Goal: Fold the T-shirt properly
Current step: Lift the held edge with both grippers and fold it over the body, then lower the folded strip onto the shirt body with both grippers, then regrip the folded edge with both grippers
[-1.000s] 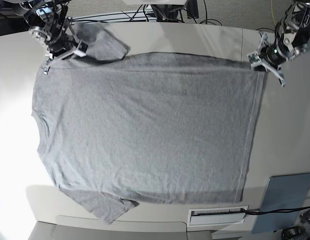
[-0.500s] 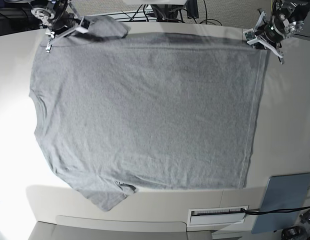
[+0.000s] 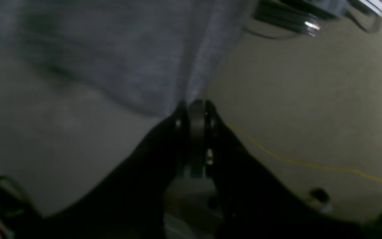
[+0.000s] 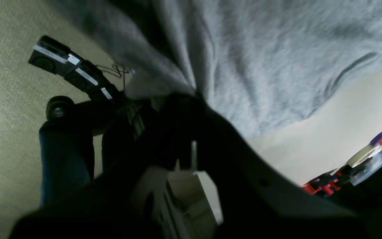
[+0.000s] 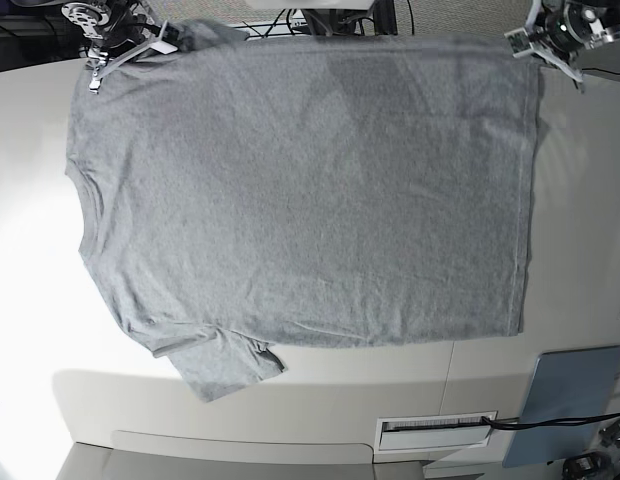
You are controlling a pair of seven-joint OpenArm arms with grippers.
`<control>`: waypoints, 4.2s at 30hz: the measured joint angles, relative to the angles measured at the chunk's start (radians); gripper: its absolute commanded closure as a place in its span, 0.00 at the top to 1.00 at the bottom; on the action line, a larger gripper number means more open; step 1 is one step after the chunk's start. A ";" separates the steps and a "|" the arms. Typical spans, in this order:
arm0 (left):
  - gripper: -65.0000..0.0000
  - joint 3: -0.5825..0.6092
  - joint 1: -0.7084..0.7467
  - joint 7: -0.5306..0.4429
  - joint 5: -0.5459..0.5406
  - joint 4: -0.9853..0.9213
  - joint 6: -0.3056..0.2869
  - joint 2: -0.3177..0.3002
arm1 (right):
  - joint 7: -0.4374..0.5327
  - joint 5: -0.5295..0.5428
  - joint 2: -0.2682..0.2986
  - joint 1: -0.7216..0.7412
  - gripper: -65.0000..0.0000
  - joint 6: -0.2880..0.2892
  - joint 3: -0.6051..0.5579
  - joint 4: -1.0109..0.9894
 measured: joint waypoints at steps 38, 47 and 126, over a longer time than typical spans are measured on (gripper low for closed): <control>0.00 -0.004 -0.340 0.001 -0.151 -0.114 0.091 0.142 | 0.158 0.347 -0.011 0.423 0.00 0.067 0.199 -0.114; 0.00 -0.004 -0.423 -0.052 -0.143 -0.188 0.002 0.152 | 0.165 0.343 -0.011 0.528 0.00 0.067 0.075 -0.173; 0.00 -0.005 -0.584 0.089 -0.586 -0.261 0.007 0.287 | 0.021 0.252 -0.120 0.541 0.00 -0.340 0.044 -0.237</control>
